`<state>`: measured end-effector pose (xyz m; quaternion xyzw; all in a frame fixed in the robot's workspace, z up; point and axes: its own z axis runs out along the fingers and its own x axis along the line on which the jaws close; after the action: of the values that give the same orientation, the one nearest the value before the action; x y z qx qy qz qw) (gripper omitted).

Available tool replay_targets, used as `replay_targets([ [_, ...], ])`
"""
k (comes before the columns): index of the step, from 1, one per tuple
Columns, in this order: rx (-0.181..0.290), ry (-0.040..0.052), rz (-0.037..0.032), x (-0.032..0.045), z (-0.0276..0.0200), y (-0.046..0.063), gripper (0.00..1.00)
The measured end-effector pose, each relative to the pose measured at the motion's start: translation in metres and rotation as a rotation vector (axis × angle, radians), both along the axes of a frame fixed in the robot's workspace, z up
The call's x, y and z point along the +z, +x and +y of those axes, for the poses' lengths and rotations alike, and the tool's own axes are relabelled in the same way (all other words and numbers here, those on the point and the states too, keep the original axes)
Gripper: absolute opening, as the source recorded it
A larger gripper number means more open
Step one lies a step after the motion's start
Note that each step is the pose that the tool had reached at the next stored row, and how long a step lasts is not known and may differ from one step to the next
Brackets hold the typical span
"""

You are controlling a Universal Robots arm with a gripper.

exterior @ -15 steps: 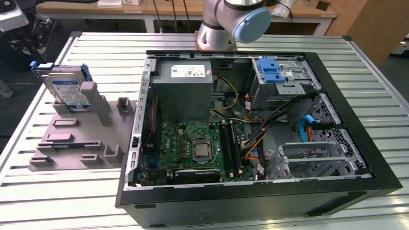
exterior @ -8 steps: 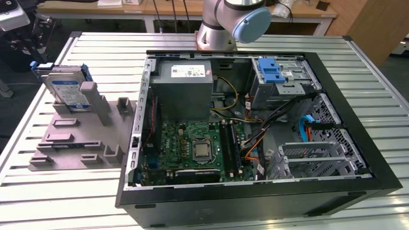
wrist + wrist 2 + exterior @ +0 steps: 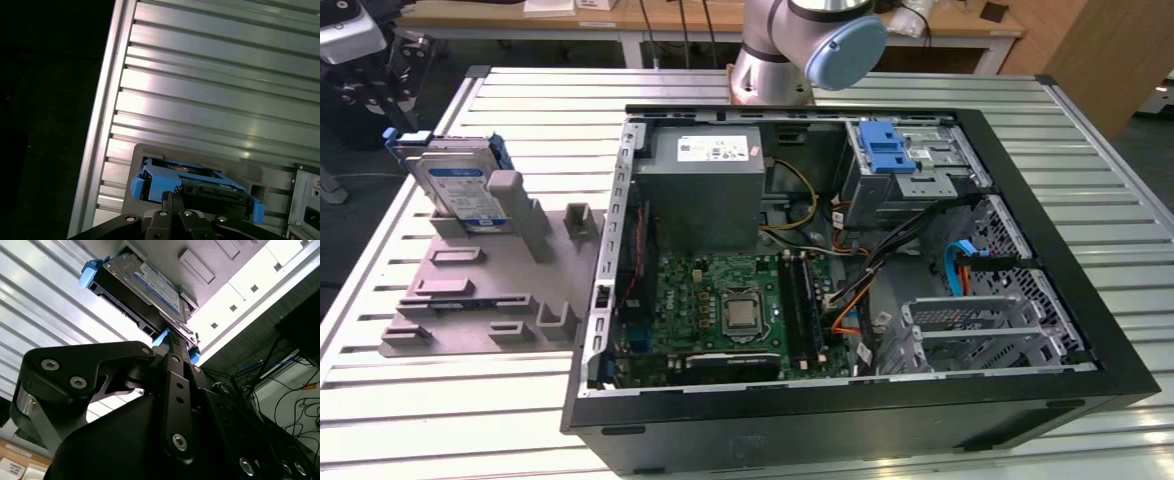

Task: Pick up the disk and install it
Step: 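Pick up the disk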

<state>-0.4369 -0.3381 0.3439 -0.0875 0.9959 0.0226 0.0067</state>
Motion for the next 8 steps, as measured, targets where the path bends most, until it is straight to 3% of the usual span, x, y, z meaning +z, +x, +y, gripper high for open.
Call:
replay_targets([
  [8,0.031,0.0000,0.0000,0.0000,0.0000,0.0000,0.11],
])
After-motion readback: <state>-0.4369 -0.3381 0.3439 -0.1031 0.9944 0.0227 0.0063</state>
